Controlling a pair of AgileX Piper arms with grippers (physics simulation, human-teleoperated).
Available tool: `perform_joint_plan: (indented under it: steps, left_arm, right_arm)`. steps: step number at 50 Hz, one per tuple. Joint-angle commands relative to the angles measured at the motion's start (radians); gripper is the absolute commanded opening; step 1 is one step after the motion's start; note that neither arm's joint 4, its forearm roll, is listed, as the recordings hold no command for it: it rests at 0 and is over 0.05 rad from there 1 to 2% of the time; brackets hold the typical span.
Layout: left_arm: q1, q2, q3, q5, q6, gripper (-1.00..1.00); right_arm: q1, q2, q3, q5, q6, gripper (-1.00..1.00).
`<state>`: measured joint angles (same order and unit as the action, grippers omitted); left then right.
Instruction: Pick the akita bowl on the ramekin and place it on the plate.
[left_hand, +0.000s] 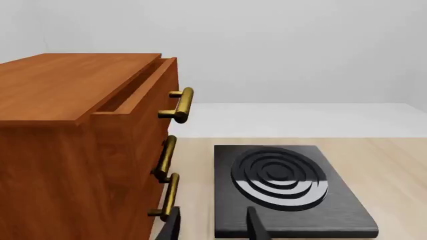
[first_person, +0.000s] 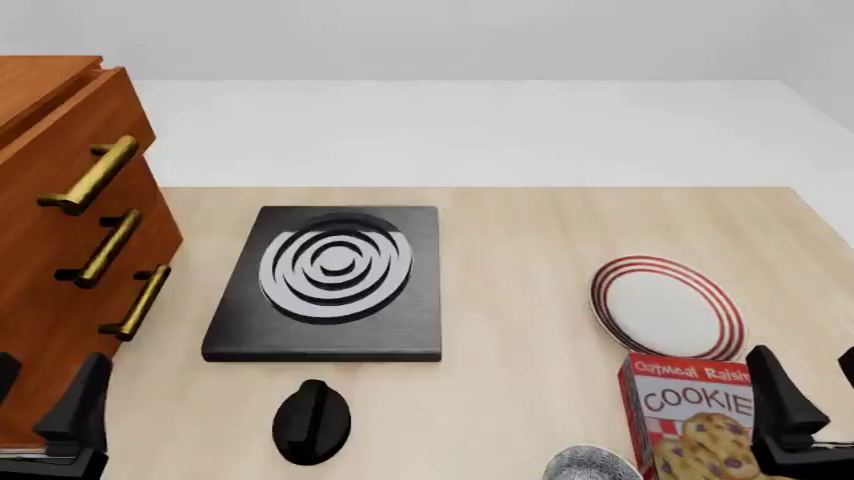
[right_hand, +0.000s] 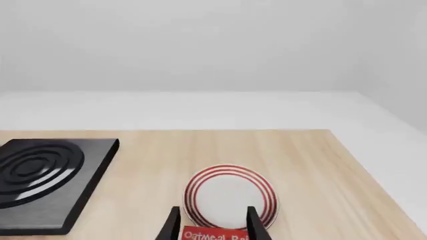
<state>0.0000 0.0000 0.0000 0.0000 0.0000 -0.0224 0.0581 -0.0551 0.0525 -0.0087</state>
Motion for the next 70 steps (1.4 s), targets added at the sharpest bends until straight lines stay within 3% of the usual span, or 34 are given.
perform_joint_plan:
  steps: [1, 4, 11, 14, 16, 22, 23, 30, 31, 32, 33, 36, 43, 47, 50, 57, 58, 60, 61, 67, 70]
  left_arm:
    - [0.000, 0.000, 0.000, 0.000, 0.000, 1.00]
    - [0.000, 0.000, 0.000, 0.000, 0.000, 1.00]
    - [0.000, 0.000, 0.000, 0.000, 0.000, 1.00]
    - [0.000, 0.000, 0.000, 0.000, 0.000, 1.00]
    - [0.000, 0.000, 0.000, 0.000, 0.000, 1.00]
    - [0.000, 0.000, 0.000, 0.000, 0.000, 1.00]
    - [0.000, 0.000, 0.000, 0.000, 0.000, 1.00]
    - [0.000, 0.000, 0.000, 0.000, 0.000, 1.00]
    - [0.000, 0.000, 0.000, 0.000, 0.000, 1.00]
    - [0.000, 0.000, 0.000, 0.000, 0.000, 1.00]
    - [0.000, 0.000, 0.000, 0.000, 0.000, 1.00]
    - [0.000, 0.000, 0.000, 0.000, 0.000, 1.00]
    - [0.000, 0.000, 0.000, 0.000, 0.000, 1.00]
    - [0.000, 0.000, 0.000, 0.000, 0.000, 1.00]
    - [0.000, 0.000, 0.000, 0.000, 0.000, 1.00]
    - [0.000, 0.000, 0.000, 0.000, 0.000, 1.00]
    - [0.000, 0.000, 0.000, 0.000, 0.000, 1.00]
    - [0.000, 0.000, 0.000, 0.000, 0.000, 1.00]
    - [0.000, 0.000, 0.000, 0.000, 0.000, 1.00]
    - [0.000, 0.000, 0.000, 0.000, 0.000, 1.00]
    - [0.000, 0.000, 0.000, 0.000, 0.000, 1.00]
  right_arm:
    - [0.030, -0.044, 0.049, -0.053, 0.005, 1.00]
    - [0.038, -0.053, 0.037, -0.038, -0.022, 1.00]
    - [0.053, -0.054, -0.008, 0.012, -0.003, 1.00]
    - [0.097, 0.021, -0.013, 0.010, -0.030, 1.00]
    - [0.104, -0.037, -0.052, 0.082, -0.030, 1.00]
    - [0.176, -0.021, -0.115, 0.169, -0.044, 1.00]
    - [0.272, -0.006, -0.203, 0.293, -0.039, 1.00]
    - [0.327, 0.008, -0.302, 0.395, -0.084, 1.00]
    - [0.410, 0.052, -0.335, 0.435, -0.129, 1.00]
    - [0.449, 0.064, -0.336, 0.436, -0.138, 1.00]
    - [0.507, 0.088, -0.335, 0.440, -0.101, 1.00]
    - [0.556, 0.100, -0.337, 0.439, -0.090, 1.00]
    - [0.674, 0.196, -0.327, 0.427, -0.139, 1.00]
    - [0.772, 0.246, -0.320, 0.397, -0.118, 1.00]
    - [0.780, 0.290, -0.282, 0.378, -0.168, 1.00]
    - [0.842, 0.370, -0.275, 0.367, -0.180, 1.00]
    - [0.851, 0.389, -0.276, 0.365, -0.159, 1.00]
    - [0.853, 0.408, -0.275, 0.365, -0.178, 1.00]
    - [0.859, 0.429, -0.276, 0.362, -0.153, 1.00]
    - [0.926, 0.493, -0.298, 0.394, -0.199, 1.00]
    - [0.981, 0.552, -0.309, 0.407, -0.165, 1.00]
